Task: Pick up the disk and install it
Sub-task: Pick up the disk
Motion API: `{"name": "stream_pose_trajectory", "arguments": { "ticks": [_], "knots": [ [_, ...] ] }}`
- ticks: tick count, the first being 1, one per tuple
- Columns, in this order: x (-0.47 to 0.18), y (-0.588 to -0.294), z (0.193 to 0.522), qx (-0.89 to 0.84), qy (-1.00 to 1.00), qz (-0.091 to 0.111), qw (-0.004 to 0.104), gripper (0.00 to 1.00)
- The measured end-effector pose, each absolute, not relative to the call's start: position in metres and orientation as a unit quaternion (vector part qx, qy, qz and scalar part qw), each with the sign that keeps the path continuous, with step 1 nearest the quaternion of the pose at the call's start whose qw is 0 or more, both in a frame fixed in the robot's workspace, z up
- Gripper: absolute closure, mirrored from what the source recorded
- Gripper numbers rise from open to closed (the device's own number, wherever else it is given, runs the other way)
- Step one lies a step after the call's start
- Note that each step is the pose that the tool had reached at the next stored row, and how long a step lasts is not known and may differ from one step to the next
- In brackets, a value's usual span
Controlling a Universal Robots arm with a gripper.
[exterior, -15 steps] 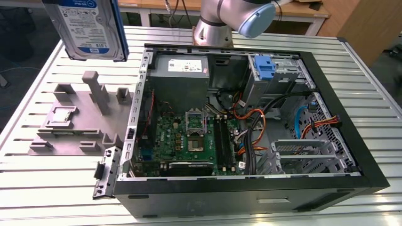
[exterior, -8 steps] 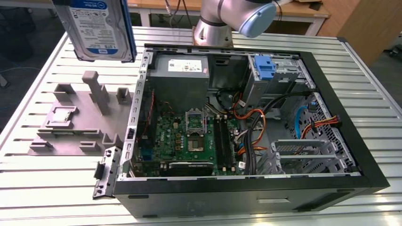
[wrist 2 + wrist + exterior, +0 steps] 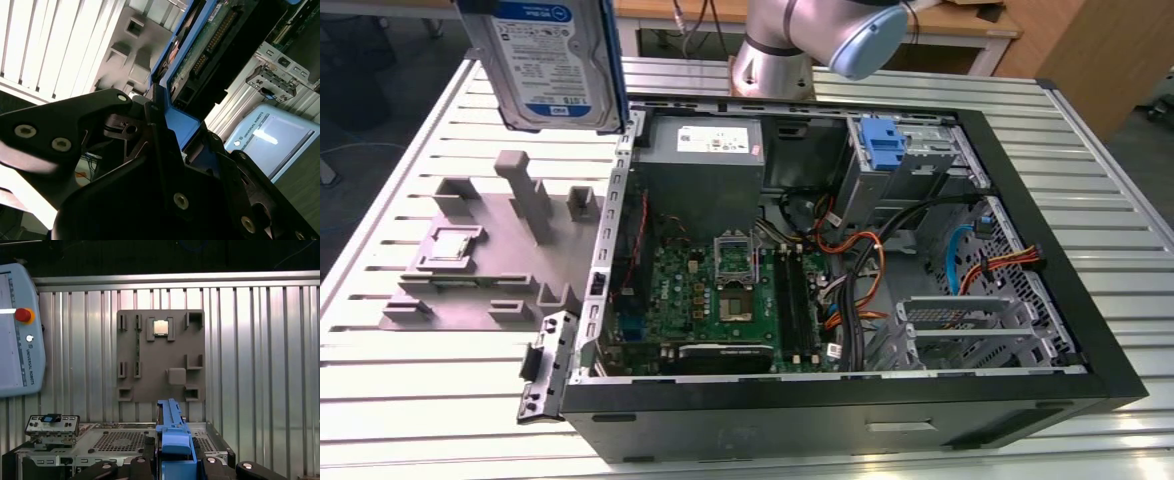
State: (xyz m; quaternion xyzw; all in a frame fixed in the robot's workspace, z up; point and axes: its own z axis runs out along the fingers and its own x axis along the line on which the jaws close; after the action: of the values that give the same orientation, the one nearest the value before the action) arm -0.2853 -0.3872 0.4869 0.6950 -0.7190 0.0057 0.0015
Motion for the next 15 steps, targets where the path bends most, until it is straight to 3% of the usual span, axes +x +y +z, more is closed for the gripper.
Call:
{"name": "stream_pose_trajectory", "arguments": {
  "ticks": [15],
  "knots": [
    [-0.272,-0.387,0.486,0.695,-0.719,0.006,0.002,0.63]
  ]
}}
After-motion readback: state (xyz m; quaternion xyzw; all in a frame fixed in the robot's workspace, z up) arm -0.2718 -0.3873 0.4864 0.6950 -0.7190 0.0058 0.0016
